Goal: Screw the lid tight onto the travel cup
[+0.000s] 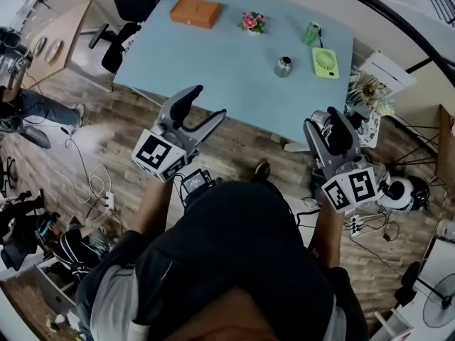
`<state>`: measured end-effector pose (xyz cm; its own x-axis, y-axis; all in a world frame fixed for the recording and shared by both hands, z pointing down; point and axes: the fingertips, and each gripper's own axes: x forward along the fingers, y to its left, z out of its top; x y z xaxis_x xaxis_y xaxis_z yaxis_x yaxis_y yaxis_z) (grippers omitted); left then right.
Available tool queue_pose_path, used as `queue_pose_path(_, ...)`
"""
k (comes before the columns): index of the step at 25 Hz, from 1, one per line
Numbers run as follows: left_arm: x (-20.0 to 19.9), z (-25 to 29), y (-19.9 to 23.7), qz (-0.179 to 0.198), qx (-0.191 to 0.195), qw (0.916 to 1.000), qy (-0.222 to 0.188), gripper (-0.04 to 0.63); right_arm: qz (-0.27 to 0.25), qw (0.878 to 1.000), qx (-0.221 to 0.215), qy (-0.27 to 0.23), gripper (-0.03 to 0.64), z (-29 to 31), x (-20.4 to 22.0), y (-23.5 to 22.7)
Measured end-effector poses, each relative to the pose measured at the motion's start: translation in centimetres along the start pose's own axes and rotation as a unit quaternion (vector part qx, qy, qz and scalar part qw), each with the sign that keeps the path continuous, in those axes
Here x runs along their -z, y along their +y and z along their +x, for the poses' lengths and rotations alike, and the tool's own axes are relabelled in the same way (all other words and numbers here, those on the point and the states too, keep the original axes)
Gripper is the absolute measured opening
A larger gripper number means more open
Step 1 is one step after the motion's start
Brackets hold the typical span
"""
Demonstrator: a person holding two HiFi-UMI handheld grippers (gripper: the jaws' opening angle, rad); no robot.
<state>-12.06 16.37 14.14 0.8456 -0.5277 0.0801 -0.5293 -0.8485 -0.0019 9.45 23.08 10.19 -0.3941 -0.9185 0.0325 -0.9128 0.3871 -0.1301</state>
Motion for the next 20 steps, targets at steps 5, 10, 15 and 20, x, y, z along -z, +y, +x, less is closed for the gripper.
queue_pose_path(5, -0.3, 2.2, 0.0, 0.0, -0.027, 0.9996, 0.008, 0.353, 0.007, 1.0, -0.026, 0.003, 0.265, 1.4, -0.3, -3.2)
queue_pose_path(10, -0.4, 4.3, -0.5, 0.001, -0.051, 0.9985, 0.02, 0.353, 0.013, 0.999, -0.049, 0.007, 0.265, 2.4, -0.2, -6.2)
queue_pose_path(15, -1.1, 6.5, -1.8, -0.004, -0.067, 0.9973, 0.029, 0.353, 0.02, 0.997, -0.07, 0.003, 0.265, 2.8, -0.7, -9.0)
queue_pose_path(20, -0.2, 8.3, -2.5, 0.003, -0.067, 0.9973, 0.03, 0.353, 0.027, 0.997, -0.073, -0.002, 0.265, 2.5, -0.7, -11.4)
